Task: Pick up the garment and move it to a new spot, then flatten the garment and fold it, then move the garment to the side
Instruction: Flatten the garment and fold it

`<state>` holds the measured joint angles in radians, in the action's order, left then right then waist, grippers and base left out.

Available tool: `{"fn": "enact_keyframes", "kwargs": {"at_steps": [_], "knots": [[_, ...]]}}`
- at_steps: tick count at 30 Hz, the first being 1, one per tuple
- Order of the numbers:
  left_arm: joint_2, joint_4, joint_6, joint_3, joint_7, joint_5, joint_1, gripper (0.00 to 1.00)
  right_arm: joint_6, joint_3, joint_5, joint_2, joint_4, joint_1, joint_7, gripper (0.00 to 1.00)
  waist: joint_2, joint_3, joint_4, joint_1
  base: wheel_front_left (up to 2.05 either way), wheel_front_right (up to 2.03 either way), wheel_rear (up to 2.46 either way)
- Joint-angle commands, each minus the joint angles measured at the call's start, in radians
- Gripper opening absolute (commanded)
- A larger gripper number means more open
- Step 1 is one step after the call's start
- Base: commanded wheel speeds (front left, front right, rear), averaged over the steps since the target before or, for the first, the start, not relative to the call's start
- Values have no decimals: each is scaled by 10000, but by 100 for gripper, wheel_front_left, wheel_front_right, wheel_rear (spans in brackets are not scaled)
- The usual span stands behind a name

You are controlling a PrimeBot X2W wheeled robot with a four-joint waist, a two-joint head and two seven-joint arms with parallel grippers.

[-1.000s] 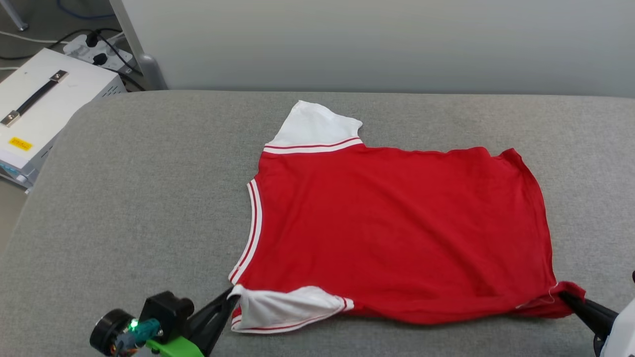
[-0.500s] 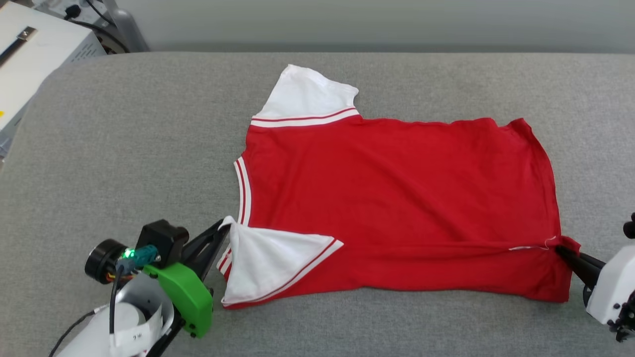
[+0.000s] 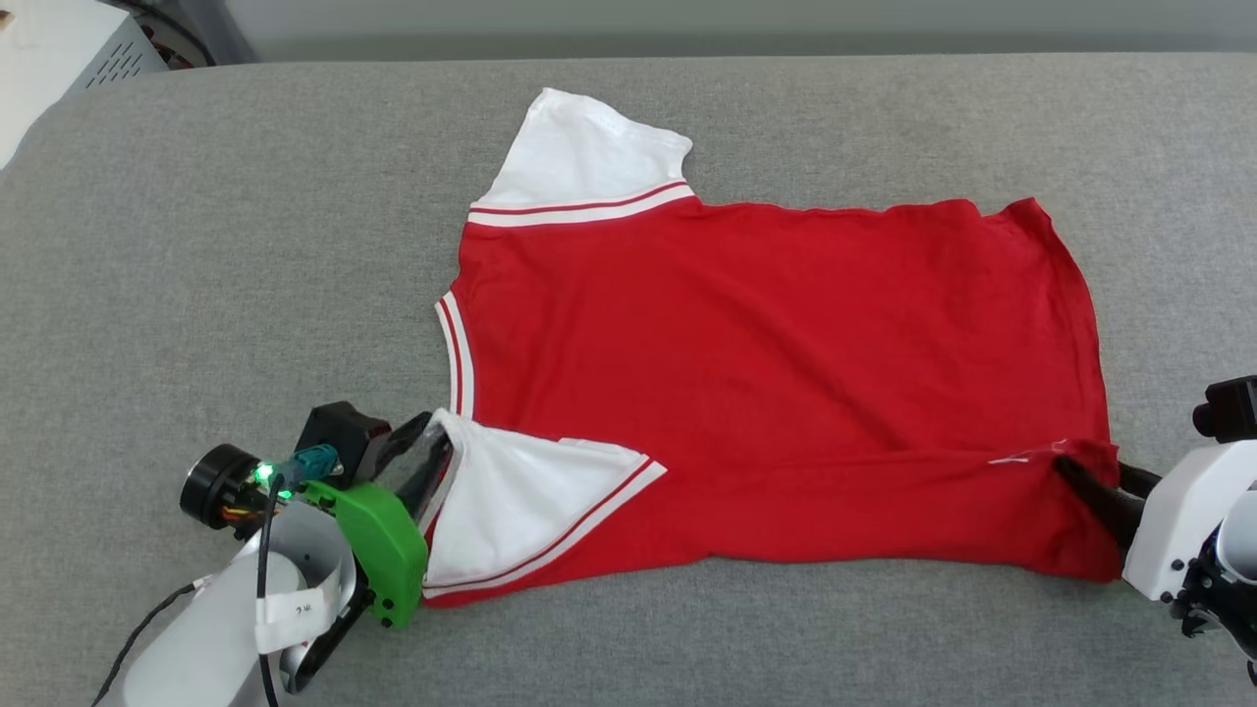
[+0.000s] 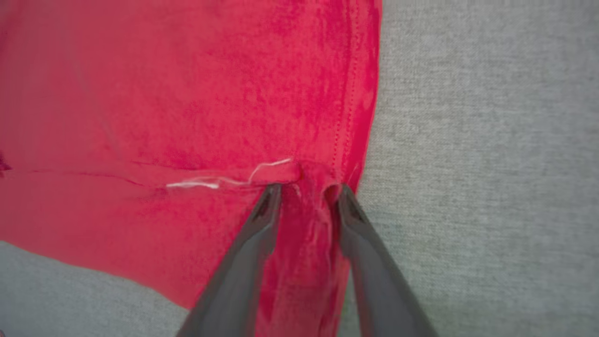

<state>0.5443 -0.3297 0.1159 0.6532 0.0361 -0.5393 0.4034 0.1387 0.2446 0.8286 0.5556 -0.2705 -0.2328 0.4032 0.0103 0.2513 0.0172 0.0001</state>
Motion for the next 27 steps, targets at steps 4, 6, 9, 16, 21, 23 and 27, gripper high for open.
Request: {"fn": "enact_keyframes", "kwargs": {"at_steps": [4, 6, 9, 16, 21, 23, 27], "knots": [[-369, -718, 19, 82, 439, -17, 229, 100, -80, 21, -186, 35, -186, -129, -440, 100, -103, -404, -72, -1, 0, 0, 0], [-512, -947, -68, -11, 640, -129, 202, 100, -80, 16, -296, 87, -158, -78, -657, 100, -103, -598, -104, -1, 0, 0, 0], [-730, -1177, -283, -252, 891, -420, 74, 100, -80, -68, -326, 53, -79, 47, -1086, 100, -103, -909, -151, -1, 0, 0, 0], [-1003, -1135, -942, -780, 1209, -1074, -629, 100, -80, -194, -891, 144, 84, 627, -1661, 100, -103, -1609, -203, -1, 0, 0, 0], [-803, -420, -1541, -1234, 1163, -1529, -1405, 100, -80, -917, -1421, -107, 327, 1120, -1609, 100, -103, -1782, -163, -1, 0, 0, 0], [-737, 79, -1739, -1465, 1158, -1814, -1804, 100, -80, -1290, -1571, -335, 502, 1358, -1418, 100, -103, -1785, -145, -1, 0, 0, 0], [-635, 1121, -1883, -1567, 532, -2524, -2767, 100, -80, -2153, -2016, -826, 915, 1932, -764, 100, -103, -1714, -183, -1, 0, 0, 0]]}}
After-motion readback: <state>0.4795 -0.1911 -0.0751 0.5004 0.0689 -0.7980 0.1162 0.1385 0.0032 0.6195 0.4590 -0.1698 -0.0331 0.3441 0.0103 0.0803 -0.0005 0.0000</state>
